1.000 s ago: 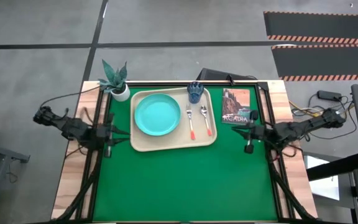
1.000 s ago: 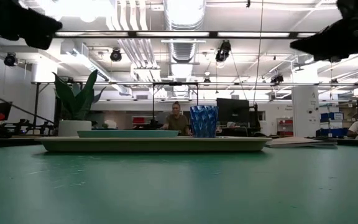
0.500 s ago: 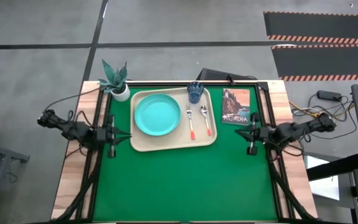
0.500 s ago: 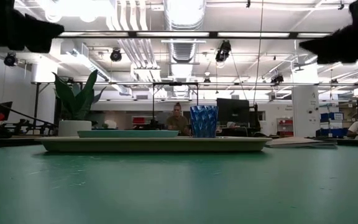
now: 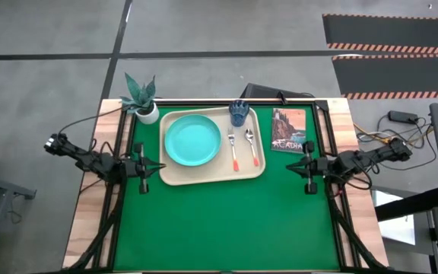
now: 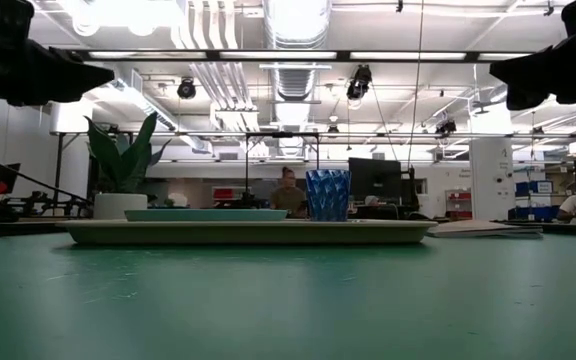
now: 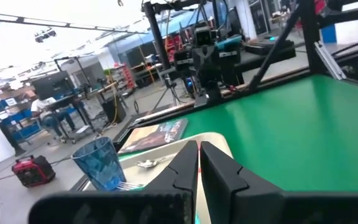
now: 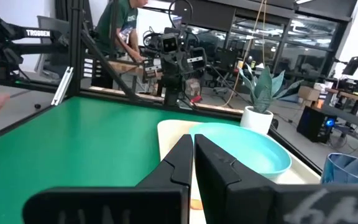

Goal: Pick and place plate/cup/fork/spoon on tray
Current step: Return to home position

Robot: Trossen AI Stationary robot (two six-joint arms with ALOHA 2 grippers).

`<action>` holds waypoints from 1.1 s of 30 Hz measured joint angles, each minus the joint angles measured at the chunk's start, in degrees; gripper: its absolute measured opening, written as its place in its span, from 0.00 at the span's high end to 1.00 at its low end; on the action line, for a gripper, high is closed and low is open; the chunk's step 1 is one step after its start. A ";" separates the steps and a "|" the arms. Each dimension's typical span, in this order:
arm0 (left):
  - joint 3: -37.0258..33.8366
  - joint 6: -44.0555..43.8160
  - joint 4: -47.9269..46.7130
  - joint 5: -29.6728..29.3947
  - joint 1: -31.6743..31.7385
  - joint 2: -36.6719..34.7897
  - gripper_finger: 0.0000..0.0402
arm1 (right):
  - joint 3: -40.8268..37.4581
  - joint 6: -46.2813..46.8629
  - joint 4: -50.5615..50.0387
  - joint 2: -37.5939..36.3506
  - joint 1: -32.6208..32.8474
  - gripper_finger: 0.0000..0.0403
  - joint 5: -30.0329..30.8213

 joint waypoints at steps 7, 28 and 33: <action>-0.13 -0.02 0.65 -0.02 0.00 2.59 0.99 | -0.01 -0.03 -0.03 0.03 0.00 0.98 0.00; -0.15 -0.13 1.76 0.01 0.00 9.20 0.99 | -0.07 0.06 -0.13 0.01 0.00 0.98 0.00; -0.15 -0.13 1.81 0.01 0.00 10.47 0.99 | -0.07 0.03 -0.13 0.01 0.00 0.98 0.01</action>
